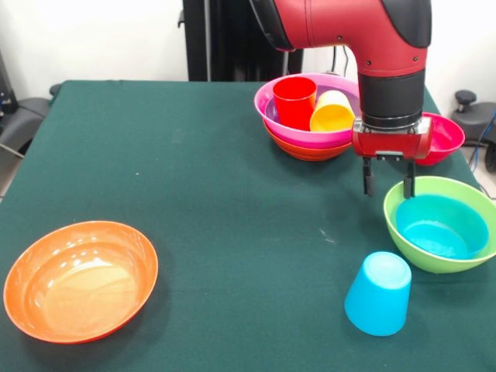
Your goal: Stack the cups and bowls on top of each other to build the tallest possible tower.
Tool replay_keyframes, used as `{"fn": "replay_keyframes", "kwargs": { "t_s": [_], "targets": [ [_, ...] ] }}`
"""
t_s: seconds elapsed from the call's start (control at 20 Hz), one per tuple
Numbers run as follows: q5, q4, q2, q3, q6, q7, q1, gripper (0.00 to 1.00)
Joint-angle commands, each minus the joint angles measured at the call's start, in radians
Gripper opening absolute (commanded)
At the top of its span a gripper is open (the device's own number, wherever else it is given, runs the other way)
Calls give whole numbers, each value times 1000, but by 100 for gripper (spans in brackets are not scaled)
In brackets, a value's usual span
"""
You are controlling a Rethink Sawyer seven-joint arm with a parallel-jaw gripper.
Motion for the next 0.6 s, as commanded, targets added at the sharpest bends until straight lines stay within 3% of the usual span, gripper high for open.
{"fn": "replay_keyframes", "kwargs": {
  "t_s": [0.05,0.2,0.45,0.6],
  "targets": [
    [55,-26,54,82,-41,210,9,100],
    [52,-13,44,103,-56,218,-4,100],
    [1,22,42,201,-119,219,-85,100],
    [29,14,34,154,-68,205,-55,100]
  ]
}}
